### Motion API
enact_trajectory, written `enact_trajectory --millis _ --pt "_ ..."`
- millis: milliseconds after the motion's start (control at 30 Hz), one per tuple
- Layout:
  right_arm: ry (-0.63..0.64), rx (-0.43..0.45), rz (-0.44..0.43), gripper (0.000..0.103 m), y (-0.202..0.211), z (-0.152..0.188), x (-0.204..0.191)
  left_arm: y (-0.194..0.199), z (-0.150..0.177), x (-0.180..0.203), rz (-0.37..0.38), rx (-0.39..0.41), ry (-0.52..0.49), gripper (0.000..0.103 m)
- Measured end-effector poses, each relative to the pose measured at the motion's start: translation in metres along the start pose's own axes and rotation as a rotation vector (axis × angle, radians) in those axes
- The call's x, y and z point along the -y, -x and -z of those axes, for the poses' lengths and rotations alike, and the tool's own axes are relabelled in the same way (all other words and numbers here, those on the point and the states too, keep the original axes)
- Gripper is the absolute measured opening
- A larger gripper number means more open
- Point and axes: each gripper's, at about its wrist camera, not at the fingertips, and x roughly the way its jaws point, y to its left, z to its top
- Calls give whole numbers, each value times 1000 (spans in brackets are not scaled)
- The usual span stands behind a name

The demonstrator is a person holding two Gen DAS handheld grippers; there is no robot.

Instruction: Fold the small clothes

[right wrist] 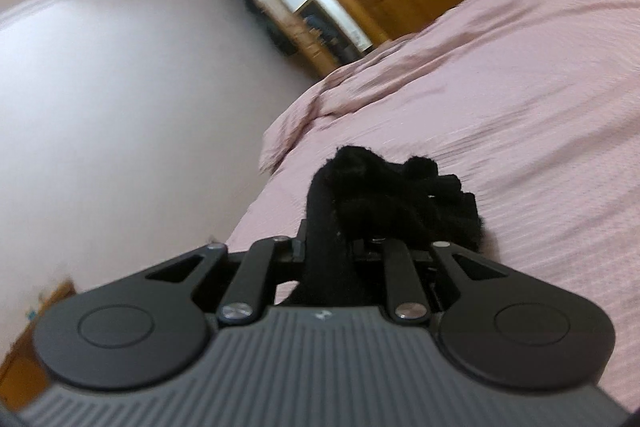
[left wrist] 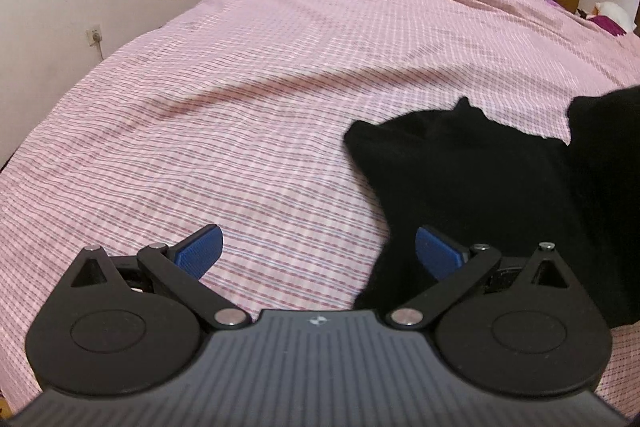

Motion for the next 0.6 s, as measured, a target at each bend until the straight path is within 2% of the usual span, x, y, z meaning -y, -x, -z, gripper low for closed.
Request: enact_trajectory --millis 233,433,467,533,600 --pt "148 -121 -18 18 -78 25 -64 4 4 -35 -18 9 40 103" --pt "283 -362 55 20 -165 83 -85 3 10 -63 -29 -1 86 103" --pt "313 -384 62 22 -173 95 -88 3 10 -66 -27 -3 97 103" --pt "374 -352 71 26 -173 107 -93 2 11 -73 -16 -4 115 103" --pt "390 -335 52 45 -167 109 -99 3 10 -76 -15 -3 122 103"
